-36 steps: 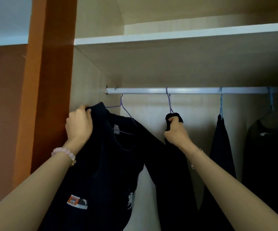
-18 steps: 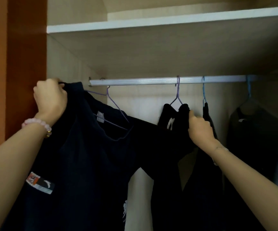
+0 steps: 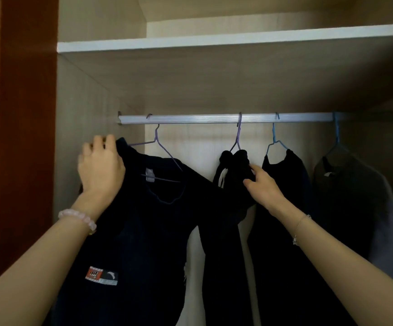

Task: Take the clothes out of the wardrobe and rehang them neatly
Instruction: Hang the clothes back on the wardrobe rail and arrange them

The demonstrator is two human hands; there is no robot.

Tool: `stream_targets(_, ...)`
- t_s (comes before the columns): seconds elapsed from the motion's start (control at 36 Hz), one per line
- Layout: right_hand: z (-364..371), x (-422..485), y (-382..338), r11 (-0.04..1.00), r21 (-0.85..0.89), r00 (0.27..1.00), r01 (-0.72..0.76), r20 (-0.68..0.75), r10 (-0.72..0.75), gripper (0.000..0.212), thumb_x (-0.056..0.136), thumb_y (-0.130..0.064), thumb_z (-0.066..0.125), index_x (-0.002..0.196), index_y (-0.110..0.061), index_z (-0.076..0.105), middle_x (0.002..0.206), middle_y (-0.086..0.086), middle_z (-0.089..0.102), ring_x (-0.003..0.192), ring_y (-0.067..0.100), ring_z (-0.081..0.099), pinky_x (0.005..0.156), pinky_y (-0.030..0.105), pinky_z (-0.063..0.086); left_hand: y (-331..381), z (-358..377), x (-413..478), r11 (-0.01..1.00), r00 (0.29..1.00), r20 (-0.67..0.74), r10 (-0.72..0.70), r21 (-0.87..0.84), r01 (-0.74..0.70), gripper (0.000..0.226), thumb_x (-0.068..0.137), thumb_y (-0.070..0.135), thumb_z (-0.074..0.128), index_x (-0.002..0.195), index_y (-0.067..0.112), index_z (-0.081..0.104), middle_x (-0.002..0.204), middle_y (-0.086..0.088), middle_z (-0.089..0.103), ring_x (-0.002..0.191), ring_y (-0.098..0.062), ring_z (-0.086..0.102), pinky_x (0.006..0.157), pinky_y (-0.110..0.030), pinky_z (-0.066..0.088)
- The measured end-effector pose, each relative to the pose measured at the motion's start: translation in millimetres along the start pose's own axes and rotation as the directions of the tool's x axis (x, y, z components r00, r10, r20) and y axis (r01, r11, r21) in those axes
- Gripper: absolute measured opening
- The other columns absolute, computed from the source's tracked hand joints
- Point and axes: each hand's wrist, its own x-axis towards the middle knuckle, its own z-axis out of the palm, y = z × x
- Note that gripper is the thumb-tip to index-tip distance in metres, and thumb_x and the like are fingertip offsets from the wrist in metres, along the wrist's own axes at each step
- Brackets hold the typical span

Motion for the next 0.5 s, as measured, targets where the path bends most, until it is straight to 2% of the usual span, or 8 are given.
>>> stream_targets(0.08, -4, 1, 4, 0.999, 0.029, 0.998, -0.020, -0.061, 0.022, 0.047, 0.092, -0.010, 0.043, 0.138, -0.018, 0.042, 0.102, 0.005, 0.060, 0.082, 0.020, 0.061, 0.070, 0.030, 0.052, 11, 15, -10, 0.982, 0.980, -0.060, 0.189, 0.035, -0.187, 0.037, 0.066, -0.004, 0.058, 0.103, -0.003, 0.058, 0.100, -0.026, 0.058, 0.094, -0.043, 0.054, 0.078, -0.048, 0.043)
stream_targets(0.17, -9, 2, 10, 0.998, 0.058, 0.995, -0.033, -0.087, 0.038, 0.045, 0.092, -0.011, 0.045, 0.136, -0.019, 0.044, 0.097, 0.003, 0.058, 0.074, 0.015, 0.057, 0.070, 0.029, 0.051, 38, 32, -25, 0.931, 0.934, -0.007, 0.356, -0.076, -0.356, 0.044, 0.060, -0.006, 0.062, 0.103, -0.001, 0.061, 0.099, -0.021, 0.061, 0.091, -0.039, 0.058, 0.079, -0.044, 0.047)
stream_targets(0.25, -13, 3, 14, 0.996, 0.083, 0.995, -0.035, -0.086, 0.043, 0.047, 0.092, -0.011, 0.046, 0.138, -0.019, 0.043, 0.093, 0.000, 0.058, 0.071, 0.009, 0.056, 0.062, 0.024, 0.049, 68, 57, -42, 0.875, 0.884, 0.154, 0.441, -0.293, -0.385, 0.053, 0.064, -0.007, 0.063, 0.116, 0.003, 0.060, 0.108, -0.017, 0.061, 0.098, -0.038, 0.058, 0.082, -0.042, 0.050)
stream_targets(0.33, -18, 5, 16, 0.996, 0.089, 0.997, -0.029, -0.073, 0.036, 0.045, 0.091, -0.012, 0.046, 0.135, -0.020, 0.046, 0.095, 0.000, 0.060, 0.072, 0.007, 0.057, 0.058, 0.019, 0.046, 93, 88, -52, 0.827, 0.813, 0.293, 0.503, -0.436, -0.354, 0.062, 0.075, -0.002, 0.059, 0.134, 0.009, 0.047, 0.129, -0.013, 0.052, 0.117, -0.032, 0.050, 0.096, -0.040, 0.046)
stream_targets(0.42, -23, 9, 16, 0.997, 0.067, 0.998, -0.037, -0.050, 0.040, 0.043, 0.091, -0.012, 0.048, 0.133, -0.019, 0.048, 0.103, 0.004, 0.062, 0.085, 0.017, 0.062, 0.074, 0.032, 0.054, 115, 118, -52, 0.794, 0.725, 0.387, 0.570, -0.488, -0.363, 0.072, 0.080, -0.001, 0.056, 0.145, 0.015, 0.030, 0.145, -0.008, 0.037, 0.132, -0.027, 0.036, 0.108, -0.037, 0.037)
stream_targets(0.5, -27, 12, 15, 0.996, 0.068, 0.999, -0.050, -0.016, 0.051, 0.044, 0.089, -0.010, 0.050, 0.132, -0.019, 0.048, 0.103, 0.004, 0.063, 0.093, 0.022, 0.064, 0.089, 0.041, 0.053, 133, 147, -46, 0.795, 0.679, 0.440, 0.588, -0.471, -0.383, 0.076, 0.082, -0.004, 0.052, 0.149, 0.017, 0.021, 0.149, -0.009, 0.029, 0.135, -0.029, 0.032, 0.106, -0.038, 0.037)
